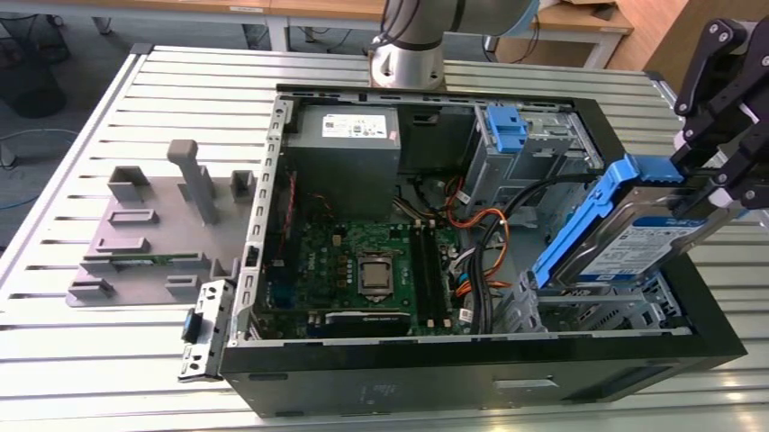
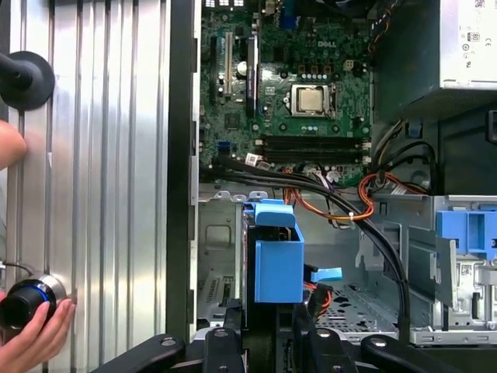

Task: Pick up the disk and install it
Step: 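Pick up the disk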

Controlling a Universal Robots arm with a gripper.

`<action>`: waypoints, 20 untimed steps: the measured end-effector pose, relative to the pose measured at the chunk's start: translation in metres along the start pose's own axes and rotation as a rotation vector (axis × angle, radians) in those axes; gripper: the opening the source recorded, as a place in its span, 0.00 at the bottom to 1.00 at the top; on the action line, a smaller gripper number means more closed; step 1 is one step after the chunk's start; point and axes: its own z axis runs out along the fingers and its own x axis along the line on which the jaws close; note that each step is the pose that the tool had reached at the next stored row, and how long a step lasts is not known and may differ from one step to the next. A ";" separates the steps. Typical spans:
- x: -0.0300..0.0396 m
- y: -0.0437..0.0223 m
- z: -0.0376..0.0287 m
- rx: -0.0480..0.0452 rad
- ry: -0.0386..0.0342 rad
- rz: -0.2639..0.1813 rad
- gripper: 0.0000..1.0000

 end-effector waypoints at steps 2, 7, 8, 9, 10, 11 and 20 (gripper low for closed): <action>0.0000 0.0000 0.0009 0.0000 0.0001 0.000 0.35; 0.0000 -0.0002 0.0046 0.0000 0.0001 0.000 0.35; 0.0000 -0.0003 0.0046 0.0000 0.0002 0.000 0.35; 0.0000 -0.0004 0.0047 0.0000 0.0002 0.000 0.35; -0.0001 -0.0004 0.0049 0.0000 -0.0001 0.000 0.35; -0.0002 -0.0004 0.0051 0.0000 -0.0002 0.000 0.35; -0.0008 -0.0009 0.0053 0.0000 0.0002 0.000 0.35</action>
